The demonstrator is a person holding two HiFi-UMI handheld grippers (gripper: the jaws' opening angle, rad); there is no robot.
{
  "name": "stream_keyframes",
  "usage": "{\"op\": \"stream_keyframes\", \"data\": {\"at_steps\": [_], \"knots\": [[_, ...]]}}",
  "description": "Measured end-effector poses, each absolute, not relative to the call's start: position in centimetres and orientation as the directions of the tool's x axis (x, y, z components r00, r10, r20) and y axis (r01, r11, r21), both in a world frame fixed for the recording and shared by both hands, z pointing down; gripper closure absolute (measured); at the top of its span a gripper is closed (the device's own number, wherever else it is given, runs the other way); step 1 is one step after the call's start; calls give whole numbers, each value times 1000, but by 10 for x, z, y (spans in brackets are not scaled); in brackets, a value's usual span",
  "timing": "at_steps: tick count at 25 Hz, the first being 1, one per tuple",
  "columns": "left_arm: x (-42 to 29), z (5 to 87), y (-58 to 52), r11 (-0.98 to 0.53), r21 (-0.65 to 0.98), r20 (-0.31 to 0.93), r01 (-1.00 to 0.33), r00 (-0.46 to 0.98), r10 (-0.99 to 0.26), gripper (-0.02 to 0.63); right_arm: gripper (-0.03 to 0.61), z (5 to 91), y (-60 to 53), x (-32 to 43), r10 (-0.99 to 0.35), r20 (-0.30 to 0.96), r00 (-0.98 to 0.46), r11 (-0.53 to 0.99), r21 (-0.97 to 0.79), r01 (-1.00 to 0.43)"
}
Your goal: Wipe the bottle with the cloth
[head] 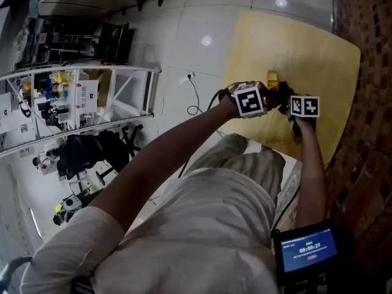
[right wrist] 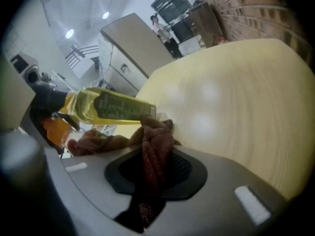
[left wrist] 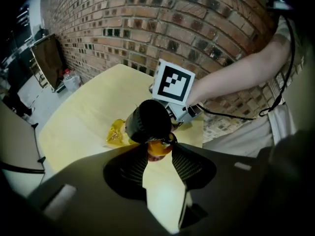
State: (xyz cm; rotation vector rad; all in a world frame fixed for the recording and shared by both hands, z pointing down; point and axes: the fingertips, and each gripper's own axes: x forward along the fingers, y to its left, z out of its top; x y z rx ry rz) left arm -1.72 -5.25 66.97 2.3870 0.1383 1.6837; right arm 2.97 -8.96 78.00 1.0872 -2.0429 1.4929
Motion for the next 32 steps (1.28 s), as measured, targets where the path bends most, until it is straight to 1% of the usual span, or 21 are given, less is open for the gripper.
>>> {"op": "stream_keyframes", "data": {"at_steps": [1,3,4,6,8,10,13,15,18,20,22,24,26,27,28,31,32], "knots": [[-17,669,-52,-966,244,915,-83,351,201,439,499,773,-87,42,-428,669,-607,74,-644,-762],[-18,669,-53,-930,301,898,-212,392,202,435,499,757,-78,66,-576,594,-562,-42,-708,-705],[-18,671,-54,-896,337,885,-289,421,197,433,499,749,-71,73,-633,554,-541,-62,-733,-677],[-14,675,-56,-820,386,866,-423,471,165,425,499,733,-52,73,-694,475,-542,-11,-759,-651],[-10,676,-59,-764,386,866,-517,489,107,422,499,715,-30,51,-687,389,-613,104,-783,-613],[-7,677,-60,-715,371,877,-593,477,58,422,499,702,-14,21,-648,317,-693,199,-807,-555],[-6,678,-58,-621,376,885,-688,465,20,422,499,696,-10,-12,-612,280,-739,240,-825,-511],[-4,676,-58,-575,394,878,-717,480,4,422,499,701,-18,-24,-607,303,-735,227,-820,-526],[-2,668,-60,-544,418,863,-728,506,-15,423,499,721,-29,-36,-576,385,-721,165,-810,-563],[3,658,-56,-533,420,861,-735,507,-21,423,499,736,-23,-29,-545,466,-697,55,-810,-584],[6,649,-46,-495,434,865,-753,501,-4,422,499,750,-15,-16,-538,529,-657,-107,-815,-569],[8,657,-51,-456,452,858,-766,514,-13,420,499,767,-19,-9,-561,533,-633,-227,-835,-501],[8,672,-64,-474,449,850,-758,526,-36,419,499,777,-25,-9,-581,520,-626,-253,-847,-468],[8,673,-66,-502,439,849,-745,527,-40,408,499,774,-24,-10,-586,512,-628,-243,-850,-467],[6,669,-63,-532,429,850,-730,526,-36,348,499,766,-19,-9,-589,504,-631,-228,-854,-468],[-4,657,-53,-617,400,848,-678,529,-30,296,499,753,2,1,-597,495,-631,-210,-856,-473],[-8,658,-52,-648,385,847,-658,530,-35,288,497,757,8,8,-600,501,-624,-215,-852,-477]]}}
